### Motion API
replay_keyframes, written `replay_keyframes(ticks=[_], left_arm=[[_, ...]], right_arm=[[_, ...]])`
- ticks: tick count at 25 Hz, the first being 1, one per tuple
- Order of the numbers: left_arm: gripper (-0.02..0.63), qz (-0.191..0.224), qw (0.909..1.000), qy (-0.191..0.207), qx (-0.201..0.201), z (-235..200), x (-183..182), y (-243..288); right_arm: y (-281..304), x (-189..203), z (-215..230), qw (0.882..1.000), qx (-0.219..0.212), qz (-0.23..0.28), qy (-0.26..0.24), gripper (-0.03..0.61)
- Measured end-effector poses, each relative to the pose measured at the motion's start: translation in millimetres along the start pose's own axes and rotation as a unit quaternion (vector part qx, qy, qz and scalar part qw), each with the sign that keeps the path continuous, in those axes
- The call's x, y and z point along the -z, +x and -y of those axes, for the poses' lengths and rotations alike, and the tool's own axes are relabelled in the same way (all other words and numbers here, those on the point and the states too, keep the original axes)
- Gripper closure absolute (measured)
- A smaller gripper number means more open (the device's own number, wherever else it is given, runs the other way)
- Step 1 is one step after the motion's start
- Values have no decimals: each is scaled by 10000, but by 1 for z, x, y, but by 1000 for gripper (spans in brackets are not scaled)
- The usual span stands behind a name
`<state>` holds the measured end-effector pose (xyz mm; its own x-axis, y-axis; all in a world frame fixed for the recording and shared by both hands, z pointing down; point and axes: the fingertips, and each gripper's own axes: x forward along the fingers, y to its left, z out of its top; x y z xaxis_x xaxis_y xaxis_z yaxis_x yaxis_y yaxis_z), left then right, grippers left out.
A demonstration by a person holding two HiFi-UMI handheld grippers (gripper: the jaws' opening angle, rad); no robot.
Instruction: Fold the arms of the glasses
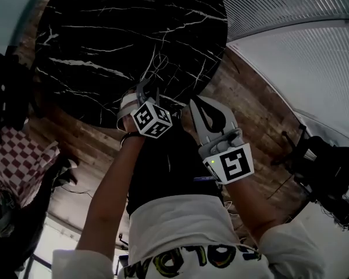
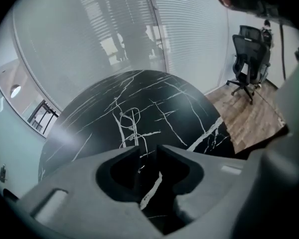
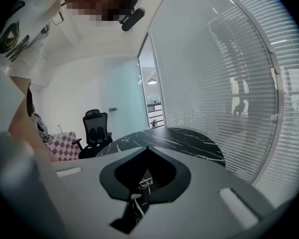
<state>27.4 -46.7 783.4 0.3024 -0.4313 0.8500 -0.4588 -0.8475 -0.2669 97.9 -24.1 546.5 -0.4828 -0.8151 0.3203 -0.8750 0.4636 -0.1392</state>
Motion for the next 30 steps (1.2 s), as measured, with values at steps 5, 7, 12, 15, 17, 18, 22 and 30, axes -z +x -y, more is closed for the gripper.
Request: replay_keyframes(ticks=[5, 7, 12, 15, 17, 18, 22, 30], left_arm=[[524, -77, 9997, 236, -63, 6, 2, 0], [531, -86, 9996, 257, -91, 7, 2, 0], [552, -77, 9997, 196, -130, 7, 3, -1], [601, -61, 9997, 140, -205, 5, 4, 0], [603, -56, 9997, 118, -217, 4, 4, 0], [604, -49, 9997, 114, -229, 4, 4, 0], [607, 28, 9996, 49, -281, -1, 2, -2], [611, 250, 9984, -478, -169, -9, -3, -21]], right_arm=[[-3, 5, 2, 9999, 6, -31, 120, 577], [-3, 6, 2, 9999, -9, -51, 137, 577], [-3, 7, 2, 9998, -34, -61, 173, 577], [-2, 8, 2, 9998, -51, -58, 194, 577], [-3, 8, 2, 9998, -65, -63, 203, 577], [-3, 8, 1, 9997, -71, -66, 207, 577], [-2, 11, 1, 9997, -75, -83, 203, 577], [1, 16, 4, 9997, -25, -212, 107, 577]])
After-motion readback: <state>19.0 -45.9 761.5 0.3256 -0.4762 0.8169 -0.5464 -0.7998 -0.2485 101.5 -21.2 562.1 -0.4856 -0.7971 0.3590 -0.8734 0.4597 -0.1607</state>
